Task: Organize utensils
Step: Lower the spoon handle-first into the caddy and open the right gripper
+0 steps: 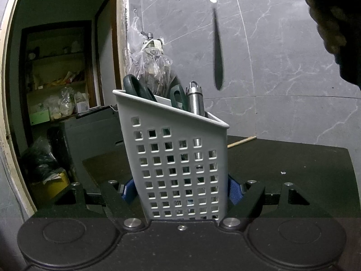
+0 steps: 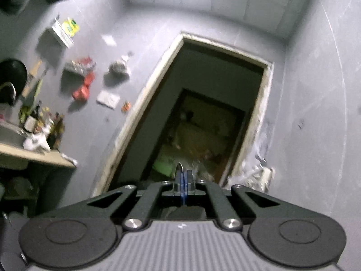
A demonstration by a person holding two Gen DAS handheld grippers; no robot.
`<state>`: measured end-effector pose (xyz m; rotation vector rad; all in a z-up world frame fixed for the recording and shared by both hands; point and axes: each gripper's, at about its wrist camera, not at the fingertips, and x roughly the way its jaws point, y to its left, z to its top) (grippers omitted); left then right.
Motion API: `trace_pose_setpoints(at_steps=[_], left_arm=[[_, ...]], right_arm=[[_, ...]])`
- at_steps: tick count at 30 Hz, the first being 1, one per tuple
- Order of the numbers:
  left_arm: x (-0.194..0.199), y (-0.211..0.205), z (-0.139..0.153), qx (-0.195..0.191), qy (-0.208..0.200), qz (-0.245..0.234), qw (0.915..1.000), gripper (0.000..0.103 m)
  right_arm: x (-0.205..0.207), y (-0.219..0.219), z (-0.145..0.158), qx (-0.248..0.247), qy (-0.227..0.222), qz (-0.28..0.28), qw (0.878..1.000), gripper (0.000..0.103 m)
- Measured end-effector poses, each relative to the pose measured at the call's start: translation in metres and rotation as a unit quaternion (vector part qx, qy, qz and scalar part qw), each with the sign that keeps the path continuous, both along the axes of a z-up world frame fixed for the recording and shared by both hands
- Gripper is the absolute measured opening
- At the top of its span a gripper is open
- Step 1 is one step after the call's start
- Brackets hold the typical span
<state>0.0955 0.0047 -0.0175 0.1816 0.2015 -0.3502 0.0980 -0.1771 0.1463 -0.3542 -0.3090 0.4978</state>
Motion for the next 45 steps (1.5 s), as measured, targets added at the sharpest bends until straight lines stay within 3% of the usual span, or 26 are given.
trace_pose_setpoints(at_steps=[7, 14, 45], left_arm=[[0.000, 0.000, 0.000, 0.000, 0.000, -0.001, 1.0000, 0.078], [0.001, -0.001, 0.001, -0.001, 0.001, -0.001, 1.0000, 0.078], [0.001, -0.001, 0.001, -0.002, 0.001, -0.001, 1.0000, 0.078]], right_arm=[[0.004, 0.029, -0.001, -0.006, 0.010, 0.066, 0.998, 0.001], [0.005, 0.043, -0.011, -0.010, 0.034, 0.092, 0.995, 0.001], [0.034, 0.046, -0.069, -0.030, 0.150, 0.096, 0.984, 0.001]])
